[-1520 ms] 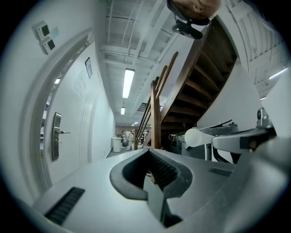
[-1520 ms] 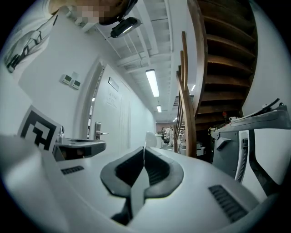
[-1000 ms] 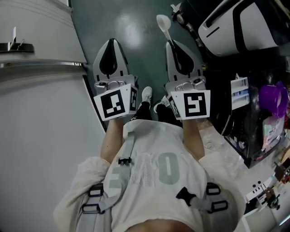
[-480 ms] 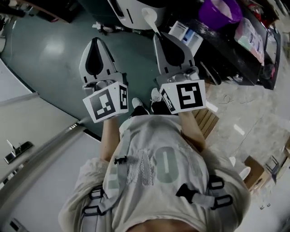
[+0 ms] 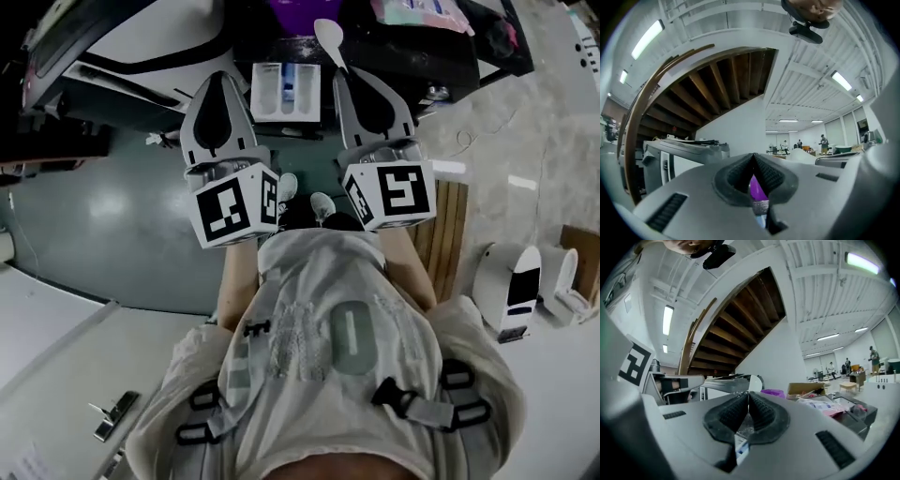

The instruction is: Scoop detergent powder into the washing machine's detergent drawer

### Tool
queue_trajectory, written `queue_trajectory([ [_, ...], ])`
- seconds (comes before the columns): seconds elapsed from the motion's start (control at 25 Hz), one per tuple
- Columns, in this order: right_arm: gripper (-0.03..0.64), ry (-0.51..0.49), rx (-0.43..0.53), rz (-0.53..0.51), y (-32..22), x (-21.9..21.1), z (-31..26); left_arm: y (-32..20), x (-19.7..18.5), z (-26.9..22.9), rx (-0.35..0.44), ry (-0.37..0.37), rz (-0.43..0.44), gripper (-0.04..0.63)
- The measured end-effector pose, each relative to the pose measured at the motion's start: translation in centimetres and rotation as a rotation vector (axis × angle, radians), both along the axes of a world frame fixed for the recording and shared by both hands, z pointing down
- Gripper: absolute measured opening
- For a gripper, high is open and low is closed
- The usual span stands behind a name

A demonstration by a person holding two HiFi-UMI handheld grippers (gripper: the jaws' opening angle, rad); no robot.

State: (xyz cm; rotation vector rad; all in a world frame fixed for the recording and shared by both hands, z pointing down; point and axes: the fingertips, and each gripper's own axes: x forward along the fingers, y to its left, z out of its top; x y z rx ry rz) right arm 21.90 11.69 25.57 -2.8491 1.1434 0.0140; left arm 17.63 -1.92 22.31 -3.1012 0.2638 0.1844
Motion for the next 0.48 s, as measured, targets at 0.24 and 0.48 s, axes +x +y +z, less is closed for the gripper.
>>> queue_trajectory([
  [0.24,0.011,-0.007,0.013,0.173,4.5,2.4,0.2,2.9,4.2,0.5,-0.004,-0.007,0.152,0.021],
  [0.48,0.011,-0.016,0.012,0.272,5.1,3.8,0.0,2.8,7.6,0.0,-0.007,-0.008,0.238,0.021],
])
